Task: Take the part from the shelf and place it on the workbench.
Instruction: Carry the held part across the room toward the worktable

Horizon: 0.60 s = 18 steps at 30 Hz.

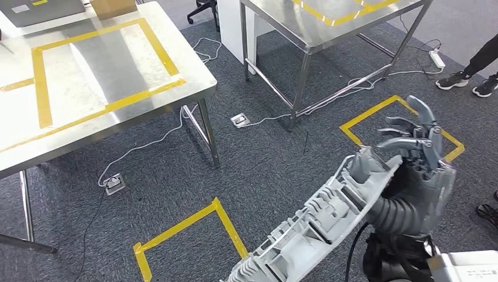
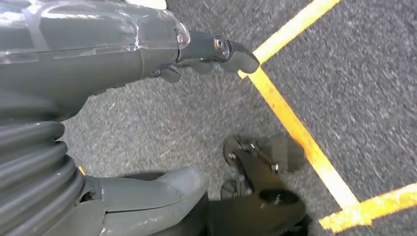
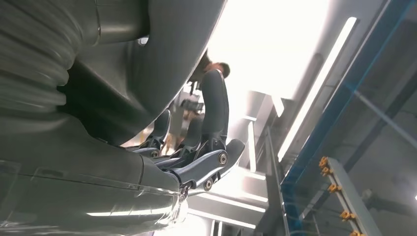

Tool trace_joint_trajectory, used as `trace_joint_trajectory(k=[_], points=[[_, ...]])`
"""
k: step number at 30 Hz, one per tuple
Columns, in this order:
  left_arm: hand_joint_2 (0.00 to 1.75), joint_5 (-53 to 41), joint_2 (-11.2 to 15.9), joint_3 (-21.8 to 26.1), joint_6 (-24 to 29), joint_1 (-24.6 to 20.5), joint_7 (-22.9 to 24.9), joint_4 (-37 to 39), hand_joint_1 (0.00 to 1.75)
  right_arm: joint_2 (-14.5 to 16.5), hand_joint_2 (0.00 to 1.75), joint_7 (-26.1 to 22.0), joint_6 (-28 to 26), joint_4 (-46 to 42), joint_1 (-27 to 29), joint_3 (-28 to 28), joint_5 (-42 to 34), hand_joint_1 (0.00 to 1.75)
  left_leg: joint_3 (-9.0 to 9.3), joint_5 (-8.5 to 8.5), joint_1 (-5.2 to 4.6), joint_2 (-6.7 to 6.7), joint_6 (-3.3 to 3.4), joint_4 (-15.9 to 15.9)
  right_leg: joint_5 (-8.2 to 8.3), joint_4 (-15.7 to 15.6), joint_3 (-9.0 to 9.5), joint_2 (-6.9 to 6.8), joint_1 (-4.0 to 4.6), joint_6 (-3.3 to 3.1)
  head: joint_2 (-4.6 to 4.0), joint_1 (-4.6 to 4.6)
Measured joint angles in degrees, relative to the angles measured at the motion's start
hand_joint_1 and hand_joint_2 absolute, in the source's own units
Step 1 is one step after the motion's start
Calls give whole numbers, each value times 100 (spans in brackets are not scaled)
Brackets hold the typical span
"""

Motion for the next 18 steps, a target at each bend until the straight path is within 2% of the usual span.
trace_joint_trajectory(k=[2,3,4,5,6,7,8,9,11,13,14,16,17,18], points=[[175,-25,-8,-2,-40,-8,-4,1,0,114,175,-215,3,178,-37,68,-151,175,-340,-290,60,10,-67,695,-2,0,-2,-93,-1,1,0,-76],[175,-30,-7,-2,-55,-7,-16,1,0,171,175,-289,2,271,-61,106,-191,175,-423,-305,86,7,-97,856,-8,5,-2,-140,-4,9,0,-102],[175,-32,-1,-2,-64,-7,-29,2,0,226,175,-338,-2,355,-85,144,-211,175,-400,-210,110,14,-126,800,-18,14,-1,-184,-10,25,0,-128],[175,-39,13,-2,-68,-6,-38,2,0,277,175,-365,-9,421,-109,176,-215,175,-260,-25,129,45,-150,518,-34,29,3,-225,-19,48,0,-152],[175,-51,30,-2,-68,-7,-44,2,0,320,175,-376,-16,469,-133,203,-204,175,-60,165,142,113,-169,109,-56,51,8,-263,-28,79,0,-178],[175,-64,47,-3,-64,-8,-49,2,0,353,175,-380,-26,501,-156,219,-185,175,128,303,141,187,-167,-254,-81,75,8,-293,-25,116,0,-211],[175,-77,64,-3,-57,-9,-59,2,0,375,175,-377,-35,523,-177,232,-164,175,259,379,132,243,-142,-507,-101,95,9,-316,-20,149,0,-232],[175,-84,80,-3,-48,-6,-76,2,0,387,175,-368,-44,534,-194,243,-141,175,315,387,117,276,-104,-621,-113,108,11,-334,-14,177,0,-234],[175,-85,120,-3,-18,2,-136,3,0,389,175,-327,-62,542,-203,263,-112,175,318,383,91,235,-7,-628,-120,104,25,-359,-22,226,0,-205],[175,-79,160,-3,12,0,-207,5,0,383,175,-283,-75,539,-194,277,-100,175,330,394,92,182,74,-648,-230,207,-3,-289,-51,287,0,-169],[175,-76,173,-3,21,-5,-235,5,0,379,175,-267,-80,534,-187,280,-98,175,337,401,96,153,109,-658,-366,405,-85,-224,-60,310,0,-142],[175,-72,184,-3,26,-10,-266,4,0,368,175,-245,-87,526,-160,281,-96,175,340,402,85,96,157,-661,-740,1131,-407,-109,-64,324,0,-60],[175,-73,182,-3,26,-8,-273,3,0,361,175,-235,-89,524,-138,281,-96,175,340,401,72,57,168,-660,-878,1508,-585,-89,-61,320,0,-22],[175,-73,177,-3,26,-6,-272,3,0,353,175,-225,-90,525,-119,279,-95,175,343,399,58,13,176,-659,-917,1742,-704,-80,-57,308,0,8]])
